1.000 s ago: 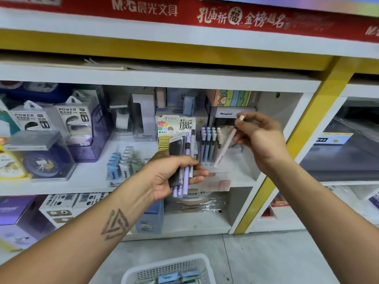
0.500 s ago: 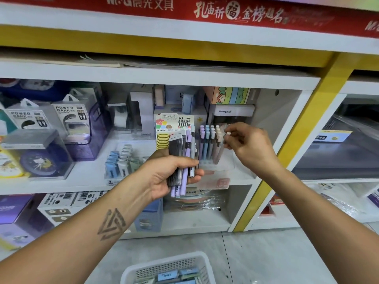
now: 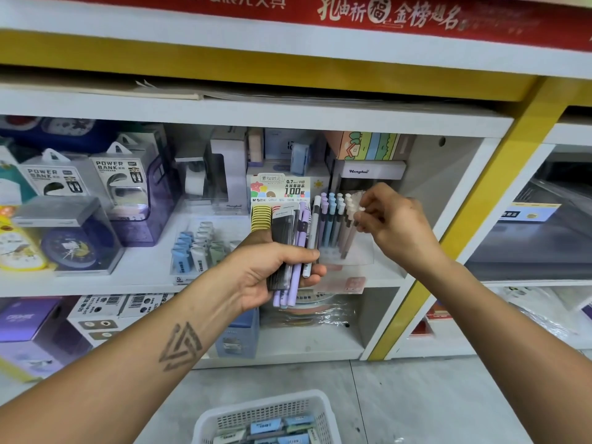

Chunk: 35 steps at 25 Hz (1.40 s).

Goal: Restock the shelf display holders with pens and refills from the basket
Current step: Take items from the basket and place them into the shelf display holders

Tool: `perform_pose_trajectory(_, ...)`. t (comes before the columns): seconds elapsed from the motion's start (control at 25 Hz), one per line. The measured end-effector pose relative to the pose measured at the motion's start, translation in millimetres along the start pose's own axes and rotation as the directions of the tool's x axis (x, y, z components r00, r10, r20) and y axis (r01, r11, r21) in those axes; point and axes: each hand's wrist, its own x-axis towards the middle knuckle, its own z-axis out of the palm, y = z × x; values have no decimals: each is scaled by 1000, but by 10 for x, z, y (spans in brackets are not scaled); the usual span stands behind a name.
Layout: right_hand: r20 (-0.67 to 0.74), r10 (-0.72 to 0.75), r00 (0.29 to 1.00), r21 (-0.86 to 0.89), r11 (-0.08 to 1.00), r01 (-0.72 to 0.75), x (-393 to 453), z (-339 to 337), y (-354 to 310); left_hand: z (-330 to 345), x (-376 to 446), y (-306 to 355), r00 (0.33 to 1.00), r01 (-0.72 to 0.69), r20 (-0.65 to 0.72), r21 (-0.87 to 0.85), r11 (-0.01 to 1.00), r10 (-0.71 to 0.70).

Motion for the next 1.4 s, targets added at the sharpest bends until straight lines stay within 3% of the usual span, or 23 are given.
perform_pose_trajectory(0.12,51,-55,997,-174,983,63,-17,74,-26,4,-7,4,1000,-5,11,8,1000,5)
perform_pose_trajectory(0.2,-7,-82,997,-218,973,78,7,101,-70,6,-14,13,1000,-5,26,15,1000,4)
perform_pose_trajectory(0.24,-48,-22,999,-106,994,17,23,100,-123,7,-24,16,1000,-5,31,15,1000,4)
perform_pose_trajectory(0.28,-47,93,995,112,990,-88,37,99,-196,9,-31,19,999,-2,34,15,1000,2)
perform_pose_trajectory(0.36,113,273,955,554,781,-289,52,135,-342,11,-52,24,999,6,41,17,1000,-7)
perform_pose_trajectory(0.4,183,292,939,655,675,-338,53,162,-398,9,-63,19,999,10,46,20,1000,-11)
perform_pose_trajectory(0.48,215,294,931,719,597,-355,68,190,-466,-15,-77,16,998,33,51,13,999,-34)
perform_pose_trajectory(0.6,53,368,928,785,559,-267,143,114,-492,-117,-92,62,994,106,-6,-33,994,-106)
perform_pose_trajectory(0.64,-34,388,921,781,585,-218,163,65,-464,-163,-93,76,992,115,-49,-39,993,-117)
perform_pose_trajectory(0.72,-178,327,928,660,739,-134,172,-14,-385,-242,-93,105,987,108,-114,-35,993,-112)
perform_pose_trajectory(0.8,-200,188,962,436,896,-84,141,-30,-296,-272,-107,117,986,110,-120,-37,993,-114)
perform_pose_trajectory(0.88,-151,108,983,270,961,-64,104,-2,-245,-277,-118,109,987,119,-103,-36,992,-122)
perform_pose_trajectory(1.0,-85,27,996,91,996,-19,50,62,-189,-236,-132,107,991,116,-67,-34,993,-119)
perform_pose_trajectory(1.24,22,-43,999,-26,999,43,18,173,-151,-182,-104,107,993,113,-28,-35,993,-114)
perform_pose_trajectory(1.4,53,-44,998,43,998,41,56,146,-152,-159,-99,95,994,104,-16,-24,994,-105)
